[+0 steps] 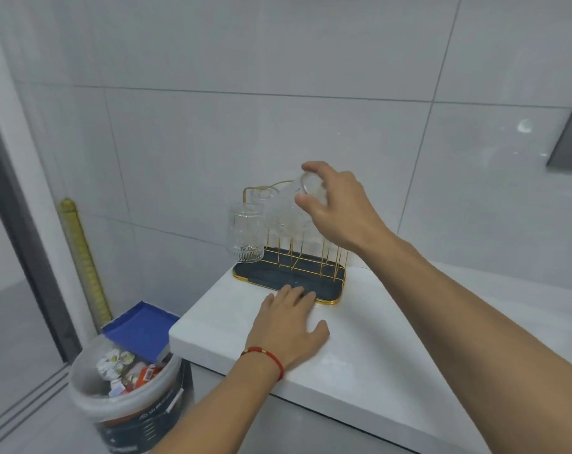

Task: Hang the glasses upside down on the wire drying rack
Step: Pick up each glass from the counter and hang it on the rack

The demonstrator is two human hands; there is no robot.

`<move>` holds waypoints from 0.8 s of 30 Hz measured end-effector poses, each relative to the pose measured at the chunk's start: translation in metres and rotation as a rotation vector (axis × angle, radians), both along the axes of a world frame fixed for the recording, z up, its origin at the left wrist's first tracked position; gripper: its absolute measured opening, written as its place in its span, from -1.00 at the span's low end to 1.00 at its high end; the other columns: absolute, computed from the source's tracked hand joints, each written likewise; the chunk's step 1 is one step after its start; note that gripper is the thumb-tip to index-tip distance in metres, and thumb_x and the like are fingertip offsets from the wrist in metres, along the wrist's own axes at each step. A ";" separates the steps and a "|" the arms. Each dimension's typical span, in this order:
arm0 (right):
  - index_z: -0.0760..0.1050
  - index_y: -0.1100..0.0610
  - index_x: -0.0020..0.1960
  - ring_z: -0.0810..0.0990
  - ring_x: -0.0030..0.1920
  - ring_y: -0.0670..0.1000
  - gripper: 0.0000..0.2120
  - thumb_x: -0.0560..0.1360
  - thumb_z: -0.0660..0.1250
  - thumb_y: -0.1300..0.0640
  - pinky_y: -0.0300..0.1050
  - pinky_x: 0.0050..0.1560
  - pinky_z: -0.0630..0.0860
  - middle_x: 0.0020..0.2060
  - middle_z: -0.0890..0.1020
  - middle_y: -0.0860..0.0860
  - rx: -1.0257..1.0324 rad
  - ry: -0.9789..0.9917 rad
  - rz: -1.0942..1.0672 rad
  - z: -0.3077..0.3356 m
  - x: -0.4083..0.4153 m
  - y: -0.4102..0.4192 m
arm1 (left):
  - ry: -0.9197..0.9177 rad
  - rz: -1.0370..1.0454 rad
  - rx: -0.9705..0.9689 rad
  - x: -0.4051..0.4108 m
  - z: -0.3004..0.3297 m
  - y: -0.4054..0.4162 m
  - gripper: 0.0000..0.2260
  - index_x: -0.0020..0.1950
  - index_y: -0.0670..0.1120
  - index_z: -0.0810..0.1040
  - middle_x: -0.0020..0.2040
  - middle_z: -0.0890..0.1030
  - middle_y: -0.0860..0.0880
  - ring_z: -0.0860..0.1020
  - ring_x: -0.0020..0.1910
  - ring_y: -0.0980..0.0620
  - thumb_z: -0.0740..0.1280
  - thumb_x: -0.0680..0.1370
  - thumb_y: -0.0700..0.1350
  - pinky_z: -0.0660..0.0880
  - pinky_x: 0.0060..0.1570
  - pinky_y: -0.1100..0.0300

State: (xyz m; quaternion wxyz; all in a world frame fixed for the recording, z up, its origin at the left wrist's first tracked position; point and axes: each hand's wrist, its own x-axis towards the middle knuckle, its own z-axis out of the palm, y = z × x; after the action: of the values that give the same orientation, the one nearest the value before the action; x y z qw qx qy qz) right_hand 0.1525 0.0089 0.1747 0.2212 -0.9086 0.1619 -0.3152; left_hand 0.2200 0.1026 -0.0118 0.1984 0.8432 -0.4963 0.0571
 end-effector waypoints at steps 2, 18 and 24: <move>0.28 -0.08 0.59 0.39 0.46 0.26 -0.48 0.66 0.26 -0.04 0.20 0.42 0.39 0.43 0.43 0.23 -0.069 0.108 -0.010 0.000 0.016 -0.003 | 0.013 0.006 0.013 0.001 -0.001 -0.001 -0.38 0.53 0.02 0.29 0.56 0.32 -0.03 0.16 0.56 -0.08 0.04 0.52 0.25 0.11 0.52 -0.07; 0.38 0.14 0.49 0.56 0.30 0.28 -0.53 0.70 0.12 -0.11 0.16 0.19 0.49 0.34 0.59 0.18 -0.465 0.390 -0.015 -0.039 0.055 -0.013 | 0.013 -0.104 -0.094 -0.005 -0.002 -0.001 -0.45 0.47 0.02 0.40 0.52 0.40 -0.02 0.25 0.54 -0.05 0.20 0.50 0.16 0.15 0.51 0.07; 0.49 0.14 0.42 0.46 0.41 0.15 -0.64 0.68 0.20 0.06 0.10 0.37 0.36 0.35 0.57 0.09 -0.445 0.003 -0.002 -0.052 0.012 -0.010 | 0.105 -0.139 -0.082 -0.004 0.008 0.005 -0.46 0.52 0.12 0.31 0.58 0.30 0.05 0.14 0.58 0.05 0.23 0.55 0.18 0.08 0.54 0.07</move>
State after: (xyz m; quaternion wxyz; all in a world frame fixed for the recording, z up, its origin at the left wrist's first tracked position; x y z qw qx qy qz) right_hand 0.1641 -0.0008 0.1225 0.0147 -0.9354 0.0895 -0.3418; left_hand 0.2157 0.1080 -0.0041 0.2620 0.7997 -0.5399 0.0192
